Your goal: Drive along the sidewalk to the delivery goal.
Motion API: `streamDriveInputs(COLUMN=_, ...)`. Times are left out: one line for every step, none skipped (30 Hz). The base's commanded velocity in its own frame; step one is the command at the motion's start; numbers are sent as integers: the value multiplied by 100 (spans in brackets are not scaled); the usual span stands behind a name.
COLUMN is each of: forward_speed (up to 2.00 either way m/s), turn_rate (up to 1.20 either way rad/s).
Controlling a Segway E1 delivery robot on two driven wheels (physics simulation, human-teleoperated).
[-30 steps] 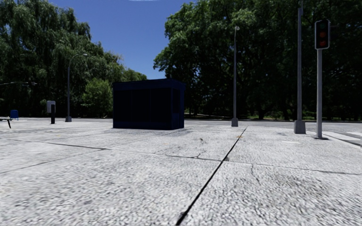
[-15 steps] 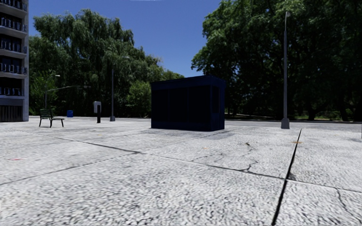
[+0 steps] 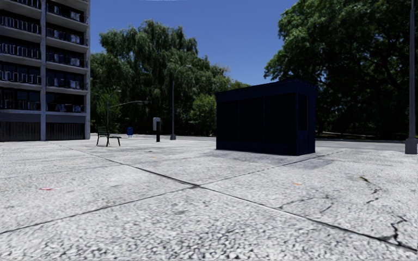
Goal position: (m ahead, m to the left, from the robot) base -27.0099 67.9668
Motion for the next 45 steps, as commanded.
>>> streamDriveInputs(forward_speed=158, turn_rate=44)
streamDriveInputs(forward_speed=158, turn_rate=35)
streamDriveInputs(forward_speed=161, turn_rate=25)
streamDriveInputs(forward_speed=165, turn_rate=20)
streamDriveInputs(forward_speed=165, turn_rate=20)
streamDriveInputs(forward_speed=167, turn_rate=14)
streamDriveInputs(forward_speed=169, turn_rate=12)
streamDriveInputs(forward_speed=170, turn_rate=11)
streamDriveInputs(forward_speed=171, turn_rate=11)
streamDriveInputs(forward_speed=171, turn_rate=11)
streamDriveInputs(forward_speed=172, turn_rate=12)
streamDriveInputs(forward_speed=172, turn_rate=19)
streamDriveInputs(forward_speed=172, turn_rate=24)
streamDriveInputs(forward_speed=172, turn_rate=24)
streamDriveInputs(forward_speed=172, turn_rate=26)
streamDriveInputs(forward_speed=172, turn_rate=28)
streamDriveInputs(forward_speed=172, turn_rate=29)
streamDriveInputs(forward_speed=172, turn_rate=31)
streamDriveInputs(forward_speed=172, turn_rate=31)
streamDriveInputs(forward_speed=172, turn_rate=34)
streamDriveInputs(forward_speed=172, turn_rate=36)
streamDriveInputs(forward_speed=172, turn_rate=36)
streamDriveInputs(forward_speed=172, turn_rate=36)
streamDriveInputs(forward_speed=172, turn_rate=36)
streamDriveInputs(forward_speed=172, turn_rate=36)
streamDriveInputs(forward_speed=173, turn_rate=37)
streamDriveInputs(forward_speed=173, turn_rate=37)
streamDriveInputs(forward_speed=174, turn_rate=37)
streamDriveInputs(forward_speed=175, turn_rate=37)
streamDriveInputs(forward_speed=175, turn_rate=37)
streamDriveInputs(forward_speed=177, turn_rate=37)
streamDriveInputs(forward_speed=178, turn_rate=37)
streamDriveInputs(forward_speed=179, turn_rate=37)
streamDriveInputs(forward_speed=179, turn_rate=37)
streamDriveInputs(forward_speed=179, turn_rate=37)
streamDriveInputs(forward_speed=179, turn_rate=37)
streamDriveInputs(forward_speed=179, turn_rate=37)
streamDriveInputs(forward_speed=179, turn_rate=37)
streamDriveInputs(forward_speed=179, turn_rate=37)
streamDriveInputs(forward_speed=180, turn_rate=37)
streamDriveInputs(forward_speed=180, turn_rate=37)
streamDriveInputs(forward_speed=180, turn_rate=37)
streamDriveInputs(forward_speed=180, turn_rate=37)
streamDriveInputs(forward_speed=181, turn_rate=37)
streamDriveInputs(forward_speed=183, turn_rate=37)
